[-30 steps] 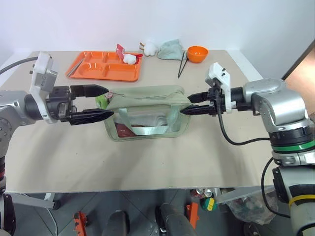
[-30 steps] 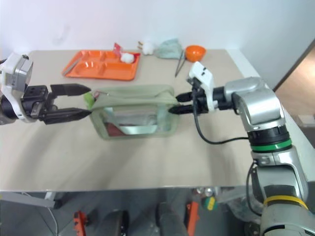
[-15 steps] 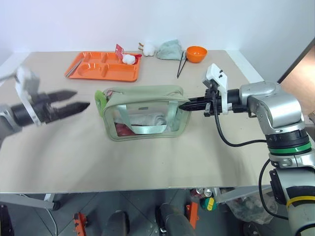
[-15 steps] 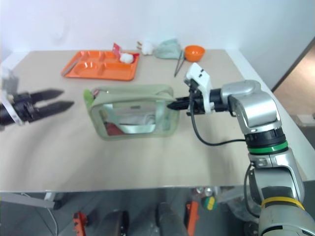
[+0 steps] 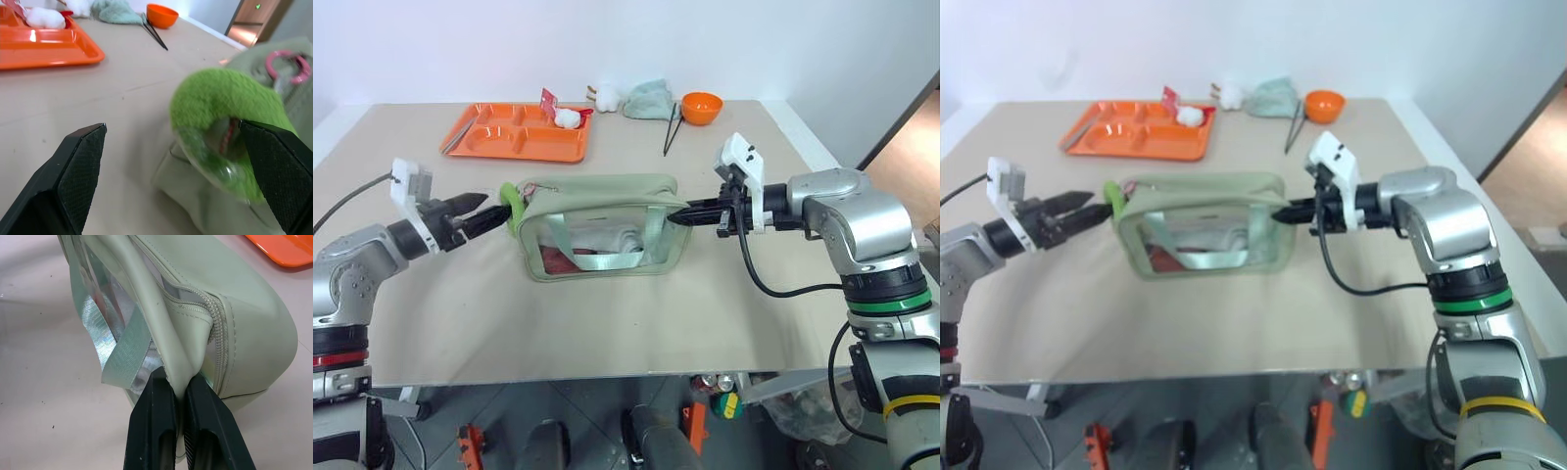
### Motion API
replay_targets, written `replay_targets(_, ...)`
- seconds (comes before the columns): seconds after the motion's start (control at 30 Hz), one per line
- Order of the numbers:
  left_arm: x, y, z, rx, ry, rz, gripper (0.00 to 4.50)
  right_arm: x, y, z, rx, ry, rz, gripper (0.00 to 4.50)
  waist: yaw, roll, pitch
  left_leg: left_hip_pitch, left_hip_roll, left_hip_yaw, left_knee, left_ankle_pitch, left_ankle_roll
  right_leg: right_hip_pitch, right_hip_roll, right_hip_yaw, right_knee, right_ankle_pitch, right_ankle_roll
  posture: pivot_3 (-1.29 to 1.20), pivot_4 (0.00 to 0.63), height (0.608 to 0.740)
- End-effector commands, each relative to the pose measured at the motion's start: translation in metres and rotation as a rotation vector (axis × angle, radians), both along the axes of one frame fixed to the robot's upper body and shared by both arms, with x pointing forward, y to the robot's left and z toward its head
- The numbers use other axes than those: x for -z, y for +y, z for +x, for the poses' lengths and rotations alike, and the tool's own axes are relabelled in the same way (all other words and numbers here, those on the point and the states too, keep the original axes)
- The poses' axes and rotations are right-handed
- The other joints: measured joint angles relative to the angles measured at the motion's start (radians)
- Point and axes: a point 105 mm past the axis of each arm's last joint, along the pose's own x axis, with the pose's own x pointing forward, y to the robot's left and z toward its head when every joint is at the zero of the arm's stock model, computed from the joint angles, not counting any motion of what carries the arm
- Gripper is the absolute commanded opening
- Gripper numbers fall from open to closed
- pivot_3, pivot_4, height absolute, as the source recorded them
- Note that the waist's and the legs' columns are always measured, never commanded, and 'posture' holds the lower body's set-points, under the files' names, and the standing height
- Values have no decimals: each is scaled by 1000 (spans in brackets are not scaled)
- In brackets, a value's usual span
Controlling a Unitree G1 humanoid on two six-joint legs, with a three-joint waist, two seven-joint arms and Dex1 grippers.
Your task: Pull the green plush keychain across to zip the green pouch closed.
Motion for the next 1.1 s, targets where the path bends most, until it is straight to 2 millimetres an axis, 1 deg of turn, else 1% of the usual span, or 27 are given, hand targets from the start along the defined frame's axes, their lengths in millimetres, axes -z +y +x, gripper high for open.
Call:
replay_targets(0.03,-4,-4,1,24,-13,-6,4500,-11,-4,-3,13,-40,15,13,0,0,0,0,0,0,0,0,0,0,0,0,0,0,0,0,150,740)
replay_targets(0.1,0,-7,2,33,-2,4,4500,-12,-5,-4,17,-43,15,13,1,0,0,0,0,0,0,0,0,0,-1,0,0,0,0,0,150,740)
replay_targets(0.13,1,-9,2,38,0,6,4247,-12,-5,-4,19,-45,15,0,1,0,0,0,-1,0,0,0,0,0,-1,0,0,0,0,0,150,740)
replay_targets(0.17,2,-11,1,50,-1,5,4088,-13,-6,-3,22,-46,18,0,1,0,0,0,-1,0,0,0,0,0,-1,0,0,0,0,0,150,740)
replay_targets(0.23,2,-15,2,59,-1,0,3540,-15,-6,-3,26,-50,21,0,1,0,0,0,-1,0,0,0,0,0,-1,0,0,0,1,0,150,740)
replay_targets(0.37,-1,-21,7,62,-18,-3,2061,-16,-4,-3,24,-54,23,0,2,0,0,-1,-1,0,0,0,0,0,-1,0,0,0,1,0,150,740)
replay_targets(0.4,-3,-22,8,61,-29,-4,1864,-15,-4,-2,25,-54,22,0,2,0,0,-1,-1,0,0,0,0,0,-1,0,0,0,1,0,150,740)
replay_targets(0.43,-6,-22,9,49,-43,0,1365,-15,-4,-2,26,-53,22,0,2,0,0,0,-1,0,0,0,0,0,-1,0,0,0,1,0,150,740)
replay_targets(0.47,-8,-21,10,37,-50,2,1148,-14,-4,-2,25,-53,21,0,2,0,0,0,-1,0,0,0,0,0,-1,0,0,0,1,0,150,740)
replay_targets(0.57,-16,-15,9,7,-77,7,206,-13,-3,-2,26,-49,21,0,2,0,0,-1,-1,0,0,0,0,0,-1,0,0,0,1,0,150,740)
replay_targets(0.73,-48,6,3,-59,-171,23,206,-11,-3,-3,20,-43,17,0,2,0,0,-1,-1,0,0,0,0,0,-1,0,0,0,1,0,150,740)
replay_targets(0.8,-61,8,-1,-56,-211,52,206,-11,-3,-2,20,-43,18,0,2,0,0,-1,-1,0,0,0,0,0,-1,0,0,0,1,0,150,740)
replay_targets(0.83,-69,5,-4,-35,-236,71,206,-11,-3,-1,20,-44,19,0,2,0,0,-1,-1,-1,0,0,0,0,-1,-1,0,0,1,0,150,740)
replay_targets(0.87,-76,1,-6,-12,-258,86,206,-11,-2,-1,21,-45,19,0,2,0,0,-1,-1,-1,0,0,0,0,-1,-1,0,0,1,0,150,740)
replay_targets(0.97,-95,-23,-10,85,-325,143,206,-12,0,0,17,-50,24,0,2,0,0,-1,-2,-1,0,0,0,1,-2,-1,-1,0,2,0,150,740)
replay_targets(1.07,-101,-57,-7,186,-377,250,206,-13,1,1,18,-55,30,0,3,0,0,-1,-3,0,1,0,0,2,-2,0,-1,0,2,0,150,740)
replay_targets(1.1,-102,-74,-7,240,-404,294,206,-13,1,1,21,-56,32,0,2,0,0,0,-3,0,1,0,0,2,-2,0,-1,0,2,0,150,740)
